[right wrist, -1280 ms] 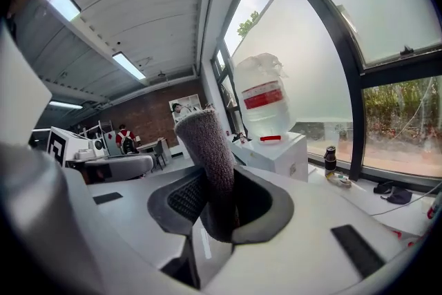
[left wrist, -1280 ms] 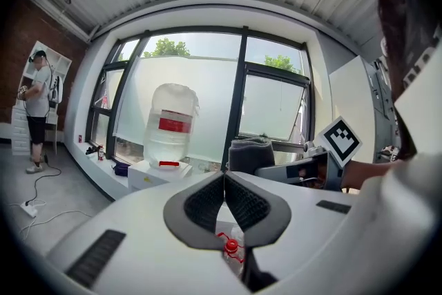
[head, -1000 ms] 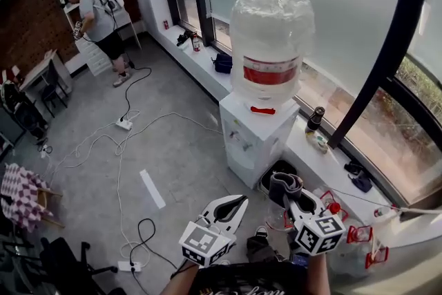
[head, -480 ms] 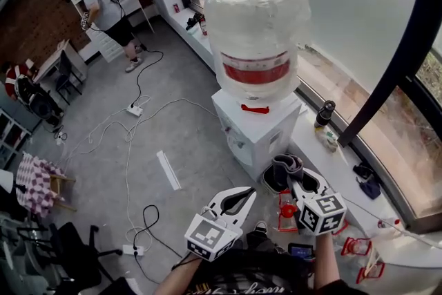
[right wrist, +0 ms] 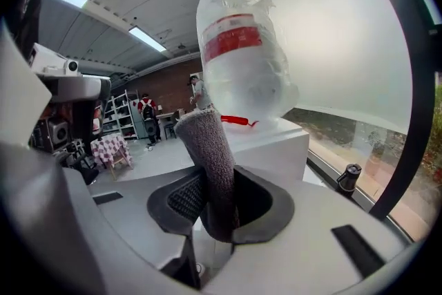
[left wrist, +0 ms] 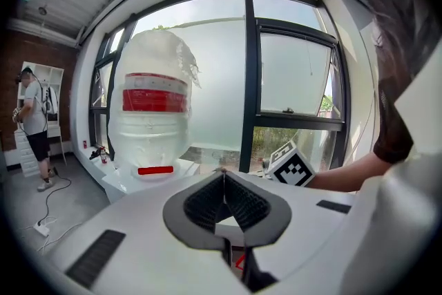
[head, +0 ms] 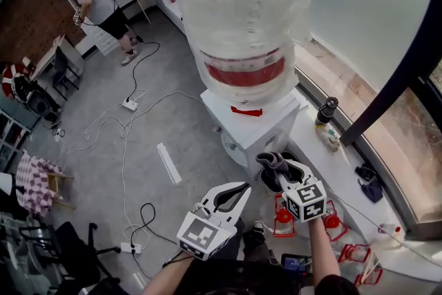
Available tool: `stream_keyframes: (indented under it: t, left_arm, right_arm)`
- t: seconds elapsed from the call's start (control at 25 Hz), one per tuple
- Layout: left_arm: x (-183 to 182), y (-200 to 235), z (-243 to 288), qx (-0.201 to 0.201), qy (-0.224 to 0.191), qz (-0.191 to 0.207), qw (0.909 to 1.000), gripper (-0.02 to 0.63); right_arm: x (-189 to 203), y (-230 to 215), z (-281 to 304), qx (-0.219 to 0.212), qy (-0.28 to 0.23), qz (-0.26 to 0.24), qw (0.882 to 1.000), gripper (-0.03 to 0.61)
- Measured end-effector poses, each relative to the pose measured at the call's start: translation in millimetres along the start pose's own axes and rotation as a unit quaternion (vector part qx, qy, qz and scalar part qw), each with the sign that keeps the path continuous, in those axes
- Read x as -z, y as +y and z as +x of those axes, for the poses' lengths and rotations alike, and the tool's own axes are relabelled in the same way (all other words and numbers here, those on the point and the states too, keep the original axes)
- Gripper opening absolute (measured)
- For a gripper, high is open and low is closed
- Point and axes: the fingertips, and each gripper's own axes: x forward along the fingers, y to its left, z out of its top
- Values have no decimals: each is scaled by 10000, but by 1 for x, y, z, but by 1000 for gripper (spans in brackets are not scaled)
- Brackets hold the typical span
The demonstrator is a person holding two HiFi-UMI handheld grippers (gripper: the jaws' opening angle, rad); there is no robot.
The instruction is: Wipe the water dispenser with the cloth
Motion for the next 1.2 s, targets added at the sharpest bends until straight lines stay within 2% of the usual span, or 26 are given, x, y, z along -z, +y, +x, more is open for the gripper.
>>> stream_keyframes:
  t: [0.28, 0.4, 0.6, 0.76, 1.2]
  left_arm:
    - [18, 14, 31, 69, 58, 49, 9999, 18]
    - [27, 17, 42, 54, 190, 8, 9998, 18]
    - [34, 17, 57, 132, 248, -203, 9994, 18]
    - [38, 18, 66, 160, 274, -167, 9994, 18]
    - [47, 14, 85, 379, 330, -154, 9986, 18]
  right_arm:
    - [34, -16, 68, -290, 298, -308, 9987, 104]
    - [45, -32, 86, -250, 371, -306, 9985, 104]
    - [52, -71, 102, 27, 385, -162, 9991, 104]
    - [53, -114, 109, 407, 296, -114, 9987, 104]
    - [54, -231, 116, 1267, 117, 550, 9903, 104]
